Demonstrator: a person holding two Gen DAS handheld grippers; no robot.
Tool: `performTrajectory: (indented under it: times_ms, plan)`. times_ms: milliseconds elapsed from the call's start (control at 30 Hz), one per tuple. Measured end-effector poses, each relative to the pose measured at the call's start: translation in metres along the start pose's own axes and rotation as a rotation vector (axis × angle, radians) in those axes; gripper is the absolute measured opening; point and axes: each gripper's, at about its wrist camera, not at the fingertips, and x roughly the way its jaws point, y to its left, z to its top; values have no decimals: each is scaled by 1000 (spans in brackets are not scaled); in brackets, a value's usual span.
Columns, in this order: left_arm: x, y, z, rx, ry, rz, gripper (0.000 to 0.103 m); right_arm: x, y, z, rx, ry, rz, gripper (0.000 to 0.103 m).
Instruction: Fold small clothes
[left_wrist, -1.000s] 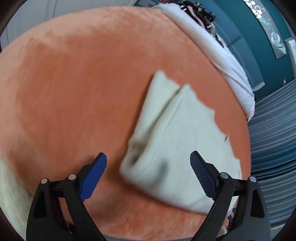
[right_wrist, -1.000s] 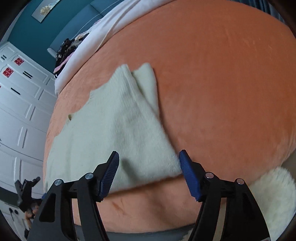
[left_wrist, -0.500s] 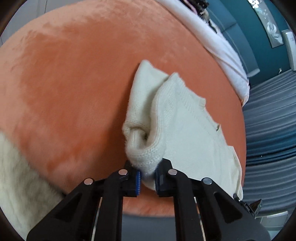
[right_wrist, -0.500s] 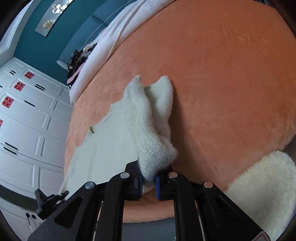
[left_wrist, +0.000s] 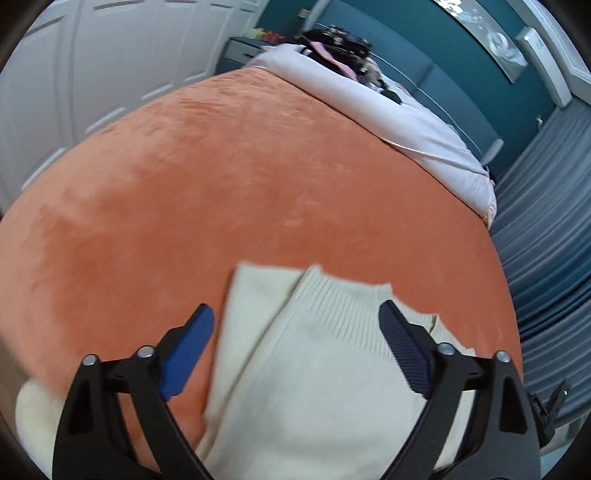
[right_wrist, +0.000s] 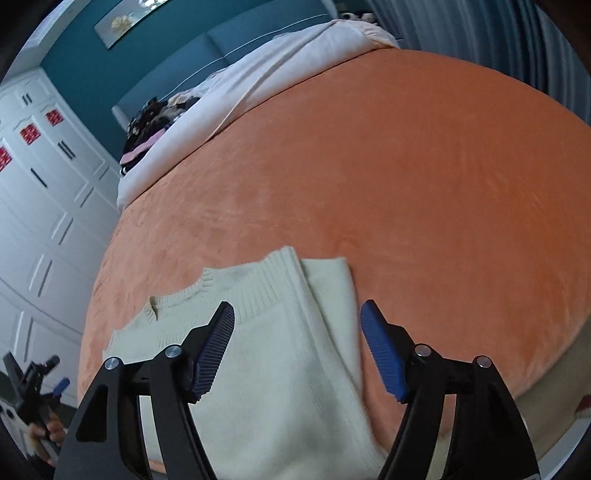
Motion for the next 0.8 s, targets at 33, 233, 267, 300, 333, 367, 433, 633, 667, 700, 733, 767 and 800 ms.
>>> performTrajectory:
  times_ms: [33,233,267,300,333,367,433,633,667,700,733,767,800]
  plan:
    - [14,2,1,-7,31,-4,91,21,7,7,-22,19,-3,70]
    - [123,-6,4,-18,318,45,15,118,35,15,-68,177,-108,18]
    - [116,-8,9,-37,293,7,9,115,37,16,-64,174,-85,14]
    - [105,-13,11,-30,260,-19,9,104,42,21,-49,126,-42,13]
    - [94,-21,17,6,221,-28,9,89,46,25,-47,70,-3,12]
    - [87,-29,22,44,196,-28,9,74,49,31,-50,20,20,12]
    - [86,-35,27,81,172,2,9,64,40,39,-24,-23,37,12]
    - [132,-24,7,68,234,134,13,133,5,23,-31,131,-119,14]
    - [120,-29,7,77,213,150,18,122,9,27,-21,125,-136,26]
    - [106,-36,7,93,191,173,18,108,14,29,-16,98,-157,30]
    - [92,-43,6,115,161,183,17,90,20,30,-25,46,-185,31]
    - [73,-52,5,138,120,179,22,69,29,29,-47,-26,-195,31]
    - [60,-61,1,149,89,164,24,55,40,25,-73,-70,-163,31]
